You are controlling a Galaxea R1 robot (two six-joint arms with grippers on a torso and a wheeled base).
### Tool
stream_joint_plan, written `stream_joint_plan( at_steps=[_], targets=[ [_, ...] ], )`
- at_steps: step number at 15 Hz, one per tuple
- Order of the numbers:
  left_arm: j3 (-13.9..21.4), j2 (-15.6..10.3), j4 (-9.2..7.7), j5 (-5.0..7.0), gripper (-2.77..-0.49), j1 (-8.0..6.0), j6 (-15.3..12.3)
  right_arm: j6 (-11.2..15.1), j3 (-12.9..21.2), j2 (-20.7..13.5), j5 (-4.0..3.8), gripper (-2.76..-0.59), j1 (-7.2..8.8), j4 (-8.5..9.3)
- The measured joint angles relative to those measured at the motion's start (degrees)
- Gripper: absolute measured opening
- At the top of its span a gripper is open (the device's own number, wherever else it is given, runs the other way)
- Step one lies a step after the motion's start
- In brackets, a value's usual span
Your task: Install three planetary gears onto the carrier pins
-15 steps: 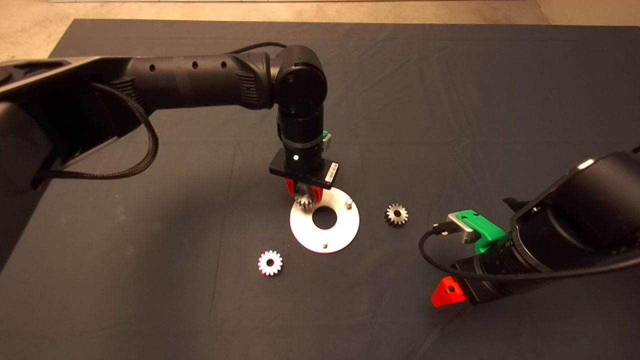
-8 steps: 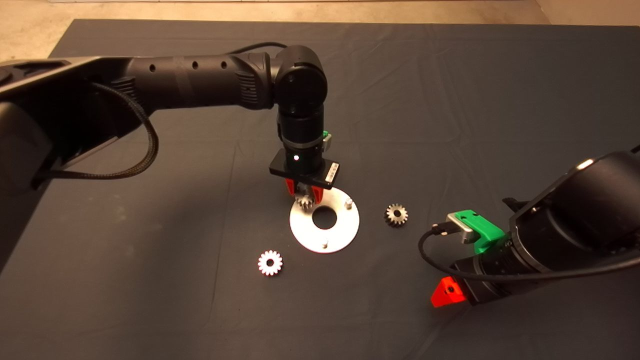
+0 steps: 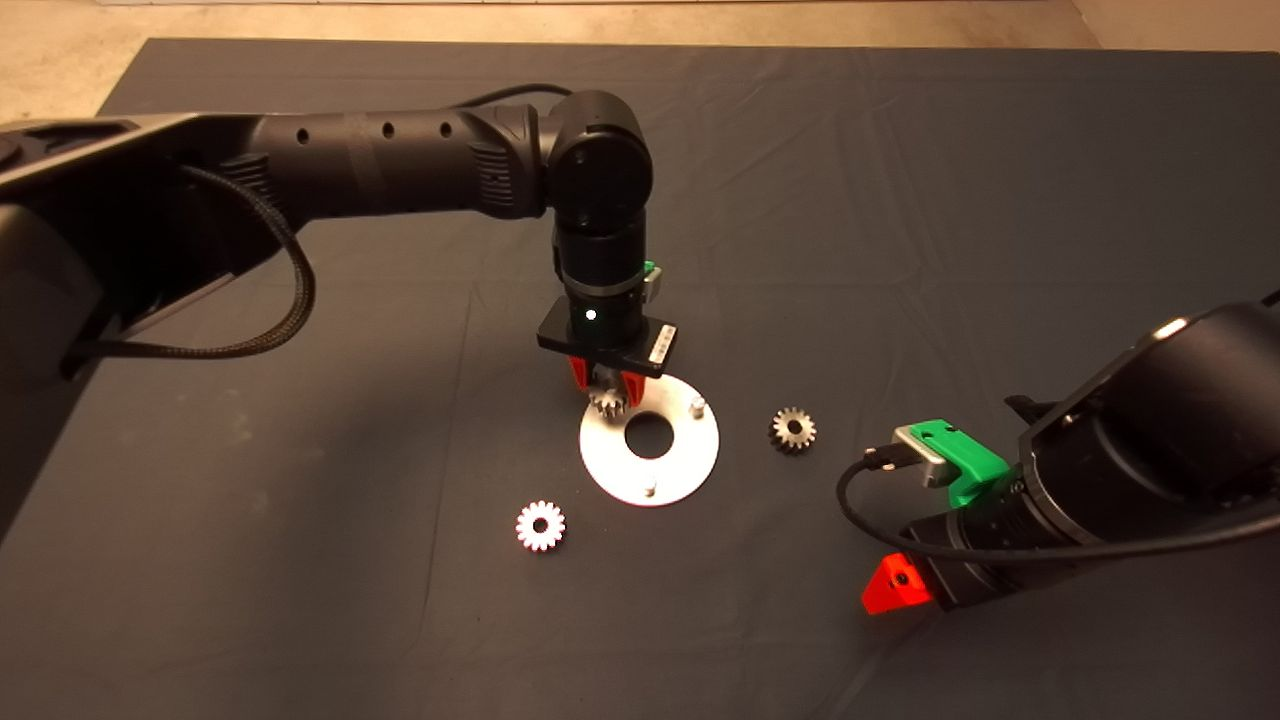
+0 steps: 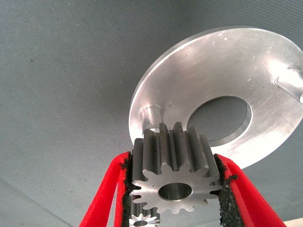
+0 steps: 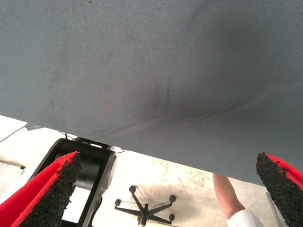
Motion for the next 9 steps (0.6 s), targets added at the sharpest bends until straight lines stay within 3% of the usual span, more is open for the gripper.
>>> stream_joint_plan(
  at_steps=[9],
  targets=[
    [-0.17,-0.26,0.28,-0.01,-2.31,0.00,0.02,0.00,0.00,0.02,0.00,-0.61,0.00,0.00]
  ],
)
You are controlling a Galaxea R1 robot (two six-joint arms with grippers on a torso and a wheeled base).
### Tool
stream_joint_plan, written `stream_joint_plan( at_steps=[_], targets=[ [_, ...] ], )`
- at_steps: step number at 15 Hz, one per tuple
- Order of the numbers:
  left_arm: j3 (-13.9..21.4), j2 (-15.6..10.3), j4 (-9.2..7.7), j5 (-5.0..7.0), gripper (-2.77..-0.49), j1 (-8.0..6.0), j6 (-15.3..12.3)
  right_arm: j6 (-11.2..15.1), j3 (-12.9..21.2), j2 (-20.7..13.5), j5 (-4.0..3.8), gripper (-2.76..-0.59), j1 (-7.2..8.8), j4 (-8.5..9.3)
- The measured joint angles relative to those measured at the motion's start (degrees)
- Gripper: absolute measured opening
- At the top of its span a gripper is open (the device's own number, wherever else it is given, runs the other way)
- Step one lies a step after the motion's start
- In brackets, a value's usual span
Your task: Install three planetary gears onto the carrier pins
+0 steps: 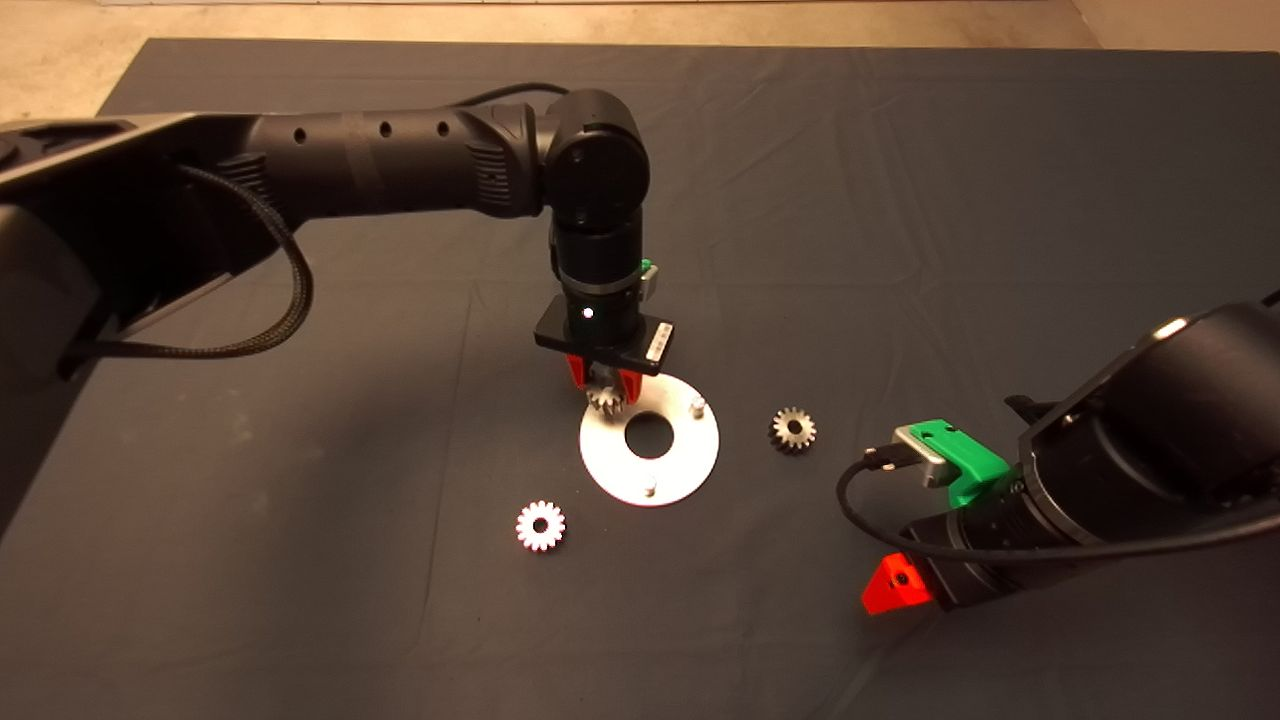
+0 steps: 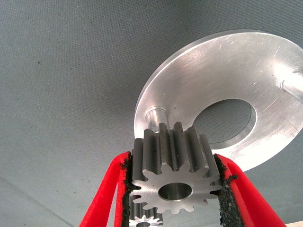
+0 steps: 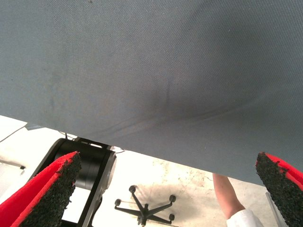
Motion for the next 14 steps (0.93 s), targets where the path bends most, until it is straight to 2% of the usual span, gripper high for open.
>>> stream_joint_plan(
  at_steps=[14],
  targets=[
    [-0.02,-0.02,0.24,0.01,-2.31,0.28,0.00,0.00,0.00,-0.02,-0.02,-0.61,0.00,0.00]
  ],
)
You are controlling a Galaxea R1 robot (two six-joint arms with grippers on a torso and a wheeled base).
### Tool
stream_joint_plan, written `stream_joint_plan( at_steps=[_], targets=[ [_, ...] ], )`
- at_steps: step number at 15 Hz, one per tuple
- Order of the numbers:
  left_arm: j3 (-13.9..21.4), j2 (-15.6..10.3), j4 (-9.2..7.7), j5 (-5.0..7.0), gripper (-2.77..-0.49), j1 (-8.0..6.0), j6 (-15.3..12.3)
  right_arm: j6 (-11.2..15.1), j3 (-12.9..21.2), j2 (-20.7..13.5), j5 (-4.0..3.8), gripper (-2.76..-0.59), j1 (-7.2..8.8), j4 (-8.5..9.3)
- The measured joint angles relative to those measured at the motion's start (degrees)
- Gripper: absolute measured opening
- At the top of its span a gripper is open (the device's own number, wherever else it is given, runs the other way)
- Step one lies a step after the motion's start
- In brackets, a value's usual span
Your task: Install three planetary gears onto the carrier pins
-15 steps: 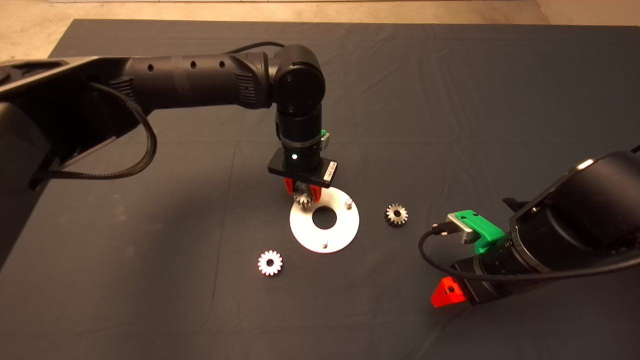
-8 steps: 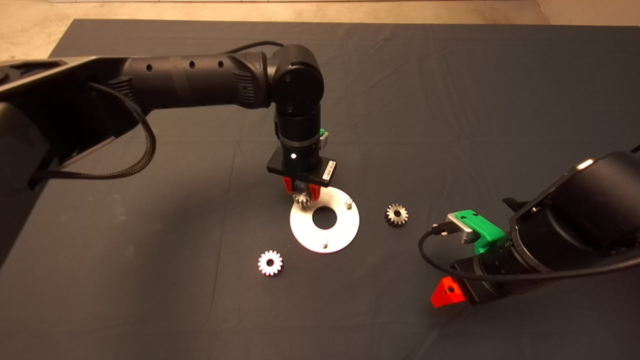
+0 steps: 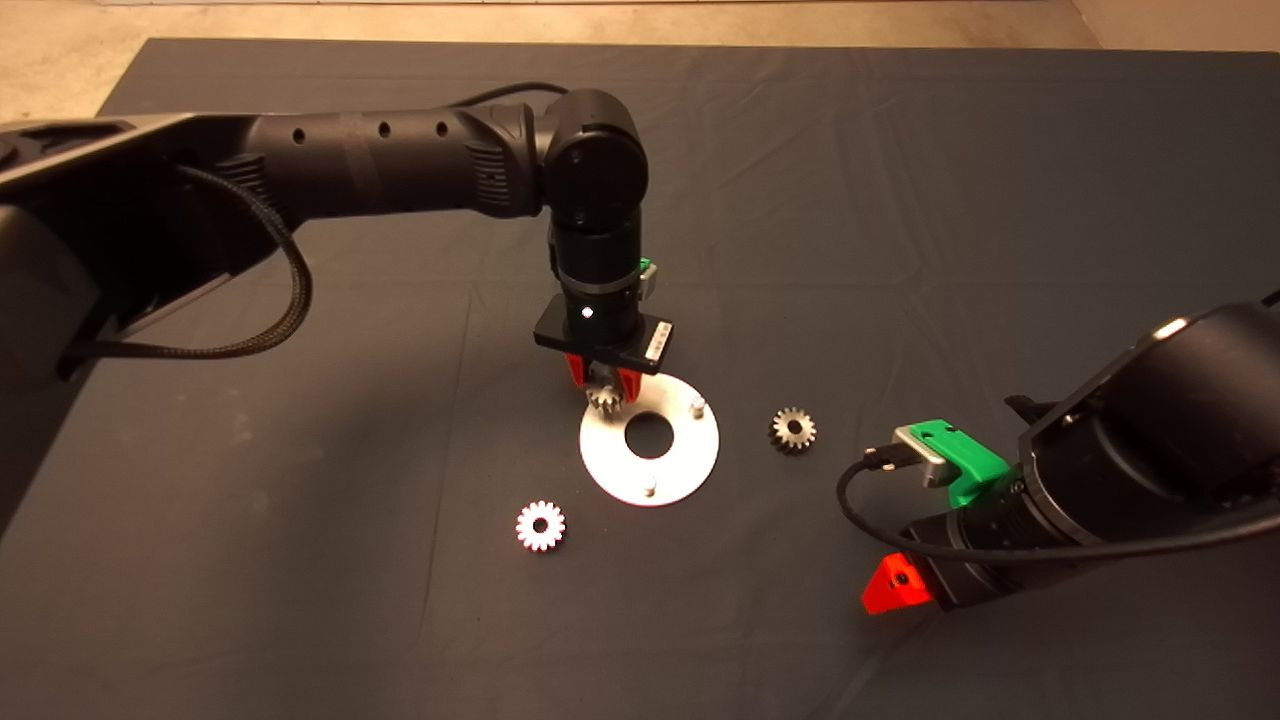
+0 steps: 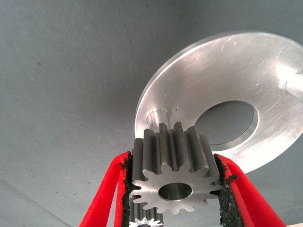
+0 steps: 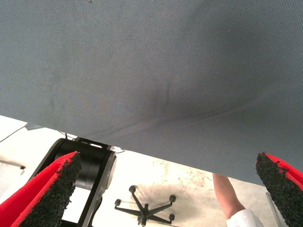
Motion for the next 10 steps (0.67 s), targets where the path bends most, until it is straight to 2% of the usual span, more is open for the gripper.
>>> stream_joint_plan(
  at_steps=[7,10],
  targets=[
    [0.11,-1.51,0.01,0.00,-2.31,0.06,0.02,0.00,0.00,0.00,-0.01,-0.61,0.00,0.00],
    [0.22,-1.93,0.04,0.05,-2.31,0.50,0.02,0.00,0.00,0.02,0.02,-0.60,0.00,0.00]
  ],
)
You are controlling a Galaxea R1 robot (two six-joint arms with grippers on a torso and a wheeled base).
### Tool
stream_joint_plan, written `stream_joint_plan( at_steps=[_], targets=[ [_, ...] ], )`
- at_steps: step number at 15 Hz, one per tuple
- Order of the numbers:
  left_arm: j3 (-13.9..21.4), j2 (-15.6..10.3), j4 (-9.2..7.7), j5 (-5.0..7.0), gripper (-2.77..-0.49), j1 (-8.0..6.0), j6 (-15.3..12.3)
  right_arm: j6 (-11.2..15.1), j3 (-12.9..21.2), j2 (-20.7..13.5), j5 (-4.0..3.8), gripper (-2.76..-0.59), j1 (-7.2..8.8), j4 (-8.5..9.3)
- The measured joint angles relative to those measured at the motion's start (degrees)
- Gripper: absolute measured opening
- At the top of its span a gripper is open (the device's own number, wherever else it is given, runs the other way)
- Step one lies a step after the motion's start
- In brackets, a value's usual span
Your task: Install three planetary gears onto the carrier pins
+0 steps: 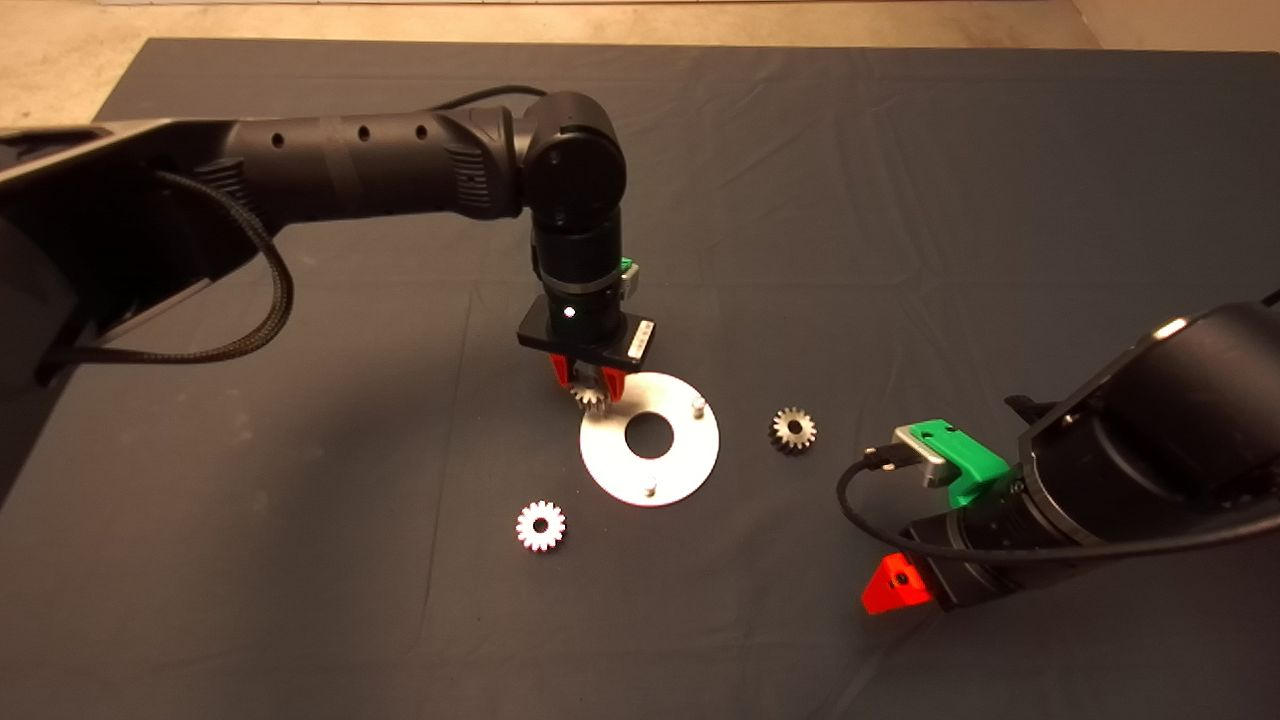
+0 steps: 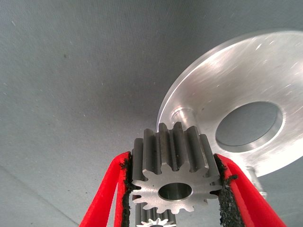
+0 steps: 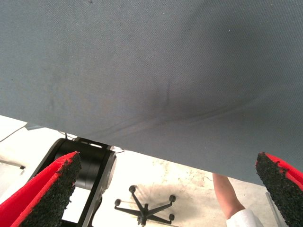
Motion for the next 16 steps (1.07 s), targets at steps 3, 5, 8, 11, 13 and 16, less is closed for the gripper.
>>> stream_joint_plan(
  at_steps=[3,5,8,11,13,16],
  targets=[
    [0.22,0.07,0.00,-0.06,-2.31,0.16,0.00,0.00,0.00,0.00,0.00,-0.60,0.00,0.00],
    [0.22,0.11,0.00,-0.05,-2.31,0.16,0.00,0.00,0.00,0.00,0.00,-0.60,0.00,0.00],
    [0.35,0.55,0.00,-0.06,-2.31,0.14,0.00,0.00,0.00,0.00,-0.02,-0.60,0.00,0.00],
    [0.41,0.85,0.00,-0.05,-2.31,0.16,0.00,0.00,0.00,0.00,-0.02,-0.61,0.00,0.00],
    [0.39,1.18,0.00,-0.05,-2.31,0.16,0.00,0.00,0.00,-0.02,-0.02,-0.60,0.00,0.00],
    [0.39,1.66,0.00,-0.06,-2.31,0.16,0.06,0.00,0.00,-0.02,-0.02,-0.61,0.00,0.00]
  ],
)
